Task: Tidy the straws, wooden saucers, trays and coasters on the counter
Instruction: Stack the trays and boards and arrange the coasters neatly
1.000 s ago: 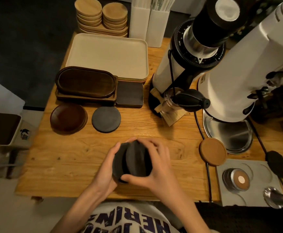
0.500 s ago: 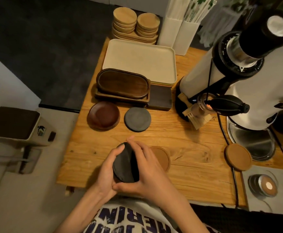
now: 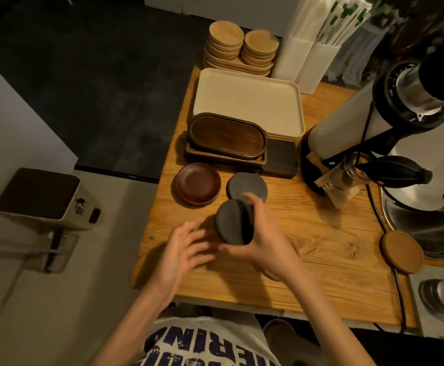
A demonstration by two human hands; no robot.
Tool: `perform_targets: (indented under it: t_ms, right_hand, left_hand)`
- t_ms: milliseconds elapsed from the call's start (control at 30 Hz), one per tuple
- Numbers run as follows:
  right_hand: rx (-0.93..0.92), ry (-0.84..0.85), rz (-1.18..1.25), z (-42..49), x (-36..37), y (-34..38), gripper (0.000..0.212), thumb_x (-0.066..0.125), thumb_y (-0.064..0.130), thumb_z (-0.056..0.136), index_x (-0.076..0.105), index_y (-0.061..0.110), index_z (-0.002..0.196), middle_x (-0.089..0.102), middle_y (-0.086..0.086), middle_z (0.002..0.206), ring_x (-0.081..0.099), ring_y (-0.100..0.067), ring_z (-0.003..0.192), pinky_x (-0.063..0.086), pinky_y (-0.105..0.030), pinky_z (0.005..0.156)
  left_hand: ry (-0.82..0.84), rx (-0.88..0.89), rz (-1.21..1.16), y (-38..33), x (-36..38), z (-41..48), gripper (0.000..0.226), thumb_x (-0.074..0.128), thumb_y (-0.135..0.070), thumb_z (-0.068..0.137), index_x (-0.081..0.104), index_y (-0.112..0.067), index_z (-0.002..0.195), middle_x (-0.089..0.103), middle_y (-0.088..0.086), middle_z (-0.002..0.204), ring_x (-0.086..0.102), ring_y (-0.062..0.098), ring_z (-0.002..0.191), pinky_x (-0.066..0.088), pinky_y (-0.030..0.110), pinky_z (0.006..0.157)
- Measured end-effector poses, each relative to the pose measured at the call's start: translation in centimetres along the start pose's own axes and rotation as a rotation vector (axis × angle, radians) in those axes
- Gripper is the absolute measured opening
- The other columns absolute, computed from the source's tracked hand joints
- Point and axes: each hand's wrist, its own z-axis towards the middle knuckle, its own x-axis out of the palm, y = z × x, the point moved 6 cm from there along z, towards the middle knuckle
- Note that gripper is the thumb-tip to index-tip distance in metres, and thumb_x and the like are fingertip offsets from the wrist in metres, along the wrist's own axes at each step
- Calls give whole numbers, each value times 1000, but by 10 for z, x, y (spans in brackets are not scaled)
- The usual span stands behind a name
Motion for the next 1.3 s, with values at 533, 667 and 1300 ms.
perform_targets:
  t_ms: [533,667,1300]
  right_hand:
    - [263,-330,-114,77,-6,-41,104,90,46,61,27,22,139,40,-9,140,34,-27,130,41,-41,104]
    - [266,-352,-84,70,1,-41,113,89,47,62,20,22,148,33,-13,147,30,-32,135,37,-47,109]
    - [307,-322,111,61,3,-45,118,91,14,64,12,30,151,36,-8,150,32,-32,137,37,-48,107]
  left_hand:
    - [-239,255,80,-25,-57,58,43,30,-25,105,32,-13,145,52,-2,130,61,20,108,53,30,86]
    - [-238,262,86,-23,-54,64,44,33,-25,104,32,-12,146,53,-9,123,63,17,109,53,27,87]
    - [-149,289,152,-10,-59,70,52,50,-35,95,39,-22,145,48,-6,142,62,7,114,47,24,93]
